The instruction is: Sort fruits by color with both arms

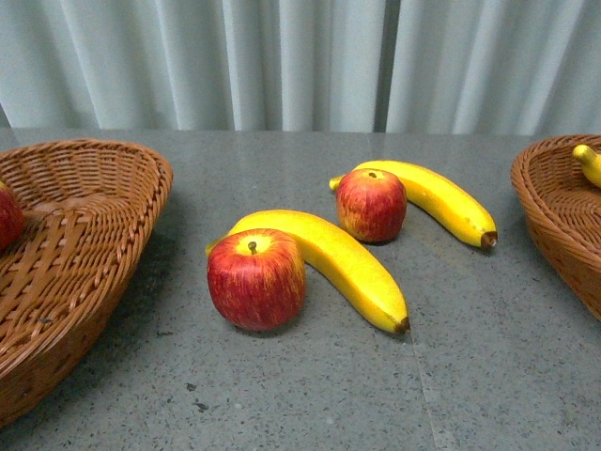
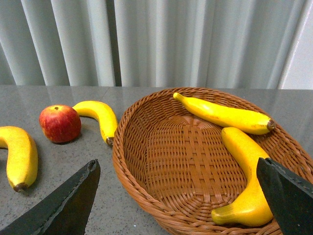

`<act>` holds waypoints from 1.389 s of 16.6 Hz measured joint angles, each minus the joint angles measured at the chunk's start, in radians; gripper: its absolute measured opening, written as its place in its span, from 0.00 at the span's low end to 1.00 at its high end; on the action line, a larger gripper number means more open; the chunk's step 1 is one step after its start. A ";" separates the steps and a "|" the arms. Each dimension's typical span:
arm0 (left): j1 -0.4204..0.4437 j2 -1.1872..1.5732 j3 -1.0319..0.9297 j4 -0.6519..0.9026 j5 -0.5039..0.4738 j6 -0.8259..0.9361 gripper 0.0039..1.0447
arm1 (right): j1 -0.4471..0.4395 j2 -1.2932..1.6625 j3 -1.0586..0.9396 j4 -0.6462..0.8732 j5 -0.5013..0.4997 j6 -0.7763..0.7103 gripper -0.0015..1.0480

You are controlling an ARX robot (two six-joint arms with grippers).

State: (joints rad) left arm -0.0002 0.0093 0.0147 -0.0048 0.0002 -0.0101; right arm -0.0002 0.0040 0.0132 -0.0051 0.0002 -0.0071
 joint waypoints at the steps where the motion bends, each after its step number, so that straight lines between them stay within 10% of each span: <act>1: 0.000 0.000 0.000 0.000 0.000 0.000 0.94 | 0.000 0.000 0.000 0.000 0.000 0.000 0.94; 23: 0.000 0.000 0.000 0.000 0.000 0.000 0.94 | 0.000 0.000 0.000 0.000 0.000 0.000 0.94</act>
State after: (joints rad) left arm -0.0002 0.0093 0.0147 -0.0048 0.0002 -0.0101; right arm -0.0002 0.0040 0.0132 -0.0051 0.0002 -0.0071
